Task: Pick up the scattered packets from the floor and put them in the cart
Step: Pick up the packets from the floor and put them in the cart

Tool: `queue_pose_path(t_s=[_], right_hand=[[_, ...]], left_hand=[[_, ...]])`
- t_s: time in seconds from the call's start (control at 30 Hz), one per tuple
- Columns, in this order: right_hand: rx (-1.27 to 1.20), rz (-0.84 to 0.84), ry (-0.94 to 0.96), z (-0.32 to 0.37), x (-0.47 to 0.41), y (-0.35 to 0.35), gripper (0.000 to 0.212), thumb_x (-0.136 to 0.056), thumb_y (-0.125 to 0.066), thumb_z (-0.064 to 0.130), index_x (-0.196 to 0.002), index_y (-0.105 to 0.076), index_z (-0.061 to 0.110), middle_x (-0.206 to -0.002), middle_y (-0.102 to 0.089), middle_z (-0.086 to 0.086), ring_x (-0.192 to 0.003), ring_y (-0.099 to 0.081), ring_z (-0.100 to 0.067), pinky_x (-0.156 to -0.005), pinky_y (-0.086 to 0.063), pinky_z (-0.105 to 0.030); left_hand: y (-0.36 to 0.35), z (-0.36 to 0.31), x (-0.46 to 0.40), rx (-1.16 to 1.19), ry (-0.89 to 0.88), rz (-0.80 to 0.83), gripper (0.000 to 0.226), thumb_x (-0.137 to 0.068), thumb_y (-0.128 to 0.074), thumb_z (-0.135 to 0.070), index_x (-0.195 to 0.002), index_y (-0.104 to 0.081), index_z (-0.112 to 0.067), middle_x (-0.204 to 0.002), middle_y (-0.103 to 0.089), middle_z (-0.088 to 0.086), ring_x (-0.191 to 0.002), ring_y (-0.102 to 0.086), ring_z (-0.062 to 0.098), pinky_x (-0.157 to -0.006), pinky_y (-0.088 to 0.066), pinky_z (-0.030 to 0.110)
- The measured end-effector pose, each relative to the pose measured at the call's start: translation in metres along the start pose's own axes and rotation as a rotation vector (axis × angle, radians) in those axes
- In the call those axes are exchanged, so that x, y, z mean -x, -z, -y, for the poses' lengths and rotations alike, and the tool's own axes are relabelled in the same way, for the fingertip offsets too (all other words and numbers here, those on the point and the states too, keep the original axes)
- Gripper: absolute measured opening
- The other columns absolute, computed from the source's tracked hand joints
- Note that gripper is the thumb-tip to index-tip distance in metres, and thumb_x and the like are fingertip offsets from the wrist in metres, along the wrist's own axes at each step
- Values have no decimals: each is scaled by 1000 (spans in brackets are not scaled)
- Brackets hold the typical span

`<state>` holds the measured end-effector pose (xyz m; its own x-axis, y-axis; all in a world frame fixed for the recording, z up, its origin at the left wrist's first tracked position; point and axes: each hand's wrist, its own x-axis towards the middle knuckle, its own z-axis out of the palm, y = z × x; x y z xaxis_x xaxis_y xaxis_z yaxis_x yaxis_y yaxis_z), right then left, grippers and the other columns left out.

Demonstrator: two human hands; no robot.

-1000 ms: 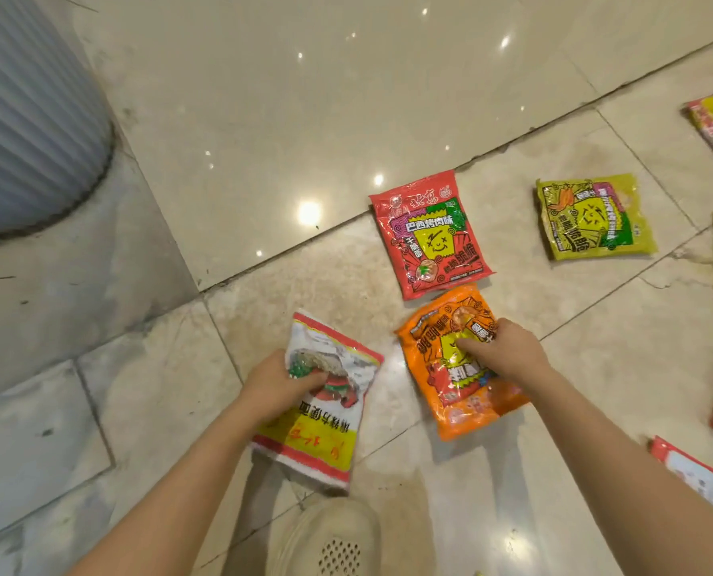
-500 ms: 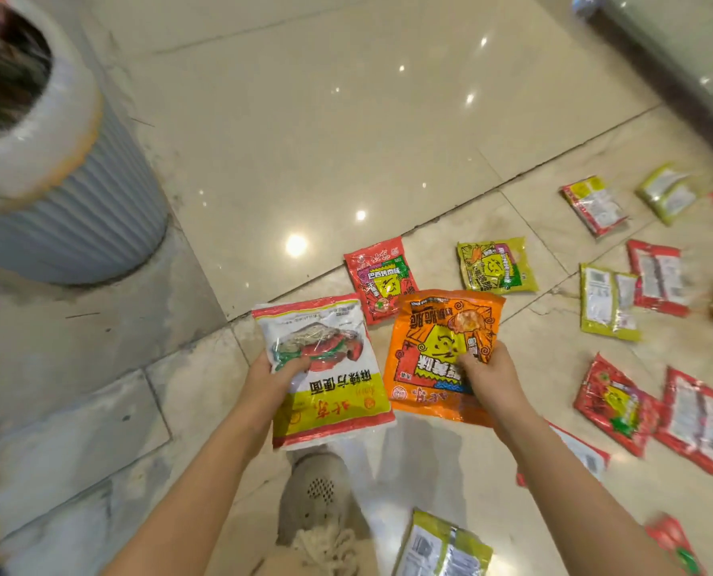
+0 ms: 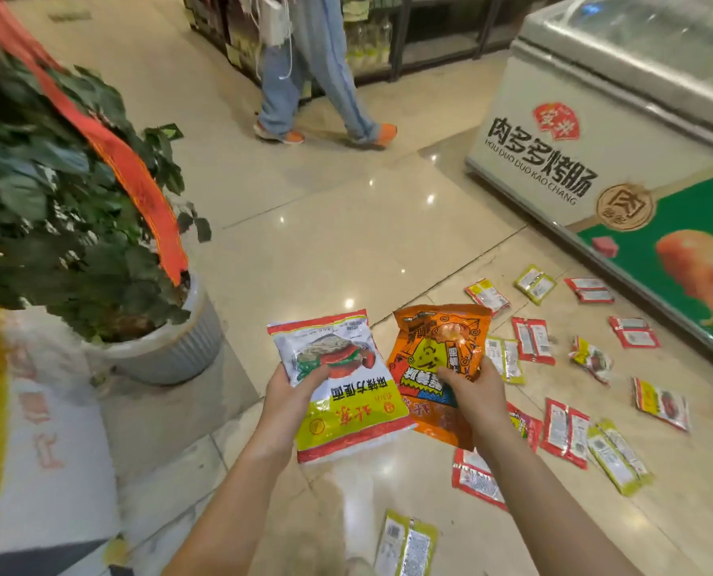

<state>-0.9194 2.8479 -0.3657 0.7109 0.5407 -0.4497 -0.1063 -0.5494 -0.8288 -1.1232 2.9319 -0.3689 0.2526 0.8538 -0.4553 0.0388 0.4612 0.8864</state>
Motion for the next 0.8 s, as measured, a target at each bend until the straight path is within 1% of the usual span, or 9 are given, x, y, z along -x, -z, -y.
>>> queue_pose_path(t_s=[0.07,0.1,0.23,0.3,0.4,0.47,0.57,0.7,0.8], right_hand=[[-42,-26,12,21,35,21,29,-80,-71,17,-103,-53,21,-107,-67,-8,-96,-66,-30,-89,-52,-52],[-73,-38,12,29,51,32,26,-81,-70,17,-101,-53,22,-106,-67,-9,-95,-66,-30,-89,-52,-52],[-160,-123,38,44,111,72,23,-79,-73,21,-86,-53,30,-105,-68,-8,-94,-67,-30,-86,-53,-52],[-232,-195,31,44,139,94,21,-79,-73,19,-89,-56,27,-103,-68,-7,-94,-67,-30,-86,-54,-51],[-314,-281,53,41,183,129,23,-82,-69,11,-98,-56,20,-98,-66,-7,-91,-67,-29,-85,-55,-49],[-364,-350,63,31,209,157,22,-81,-69,9,-95,-56,20,-98,-67,-8,-90,-67,-29,-85,-55,-48],[-430,-490,44,4,248,209,25,-80,-71,12,-99,-56,17,-99,-67,-9,-88,-67,-27,-85,-55,-45],[-564,-693,27,-46,307,293,26,-79,-72,13,-99,-56,18,-103,-69,-12,-89,-68,-29,-84,-55,-50],[-654,-820,17,-86,358,358,31,-81,-70,11,-109,-56,13,-103,-68,-12,-86,-69,-28,-81,-57,-48]], left_hand=[[-3,-28,33,16,-37,22,21,-88,-62,-13,-99,-57,-29,-97,-66,-11,-93,-61,12,-78,-47,28],[-4,-40,48,21,-45,35,22,-87,-63,-12,-102,-57,-28,-97,-66,-9,-94,-61,15,-81,-46,30],[-10,-73,104,-5,-35,126,39,-72,-74,-30,-108,-60,-26,-109,-70,2,-105,-63,28,-98,-45,50],[-19,-81,125,-17,-36,213,48,-65,-71,-36,-111,-61,-25,-111,-70,4,-105,-64,30,-98,-45,55],[-41,-92,163,-55,-58,330,38,-72,-73,-30,-107,-62,-24,-107,-71,6,-101,-66,30,-95,-47,55],[-60,-93,188,-84,-75,418,35,-73,-74,-33,-106,-63,-25,-104,-72,5,-99,-67,29,-93,-49,54],[-102,-83,224,-155,-95,582,55,-57,-75,-45,-109,-63,-28,-107,-72,4,-101,-66,30,-94,-47,57],[-177,-58,292,-230,-75,779,42,-64,-71,-35,-103,-63,-26,-107,-71,7,-101,-66,32,-93,-47,57],[-239,-33,362,-235,-108,933,35,-72,-73,-27,-104,-59,-25,-114,-67,6,-104,-62,26,-99,-45,49]])
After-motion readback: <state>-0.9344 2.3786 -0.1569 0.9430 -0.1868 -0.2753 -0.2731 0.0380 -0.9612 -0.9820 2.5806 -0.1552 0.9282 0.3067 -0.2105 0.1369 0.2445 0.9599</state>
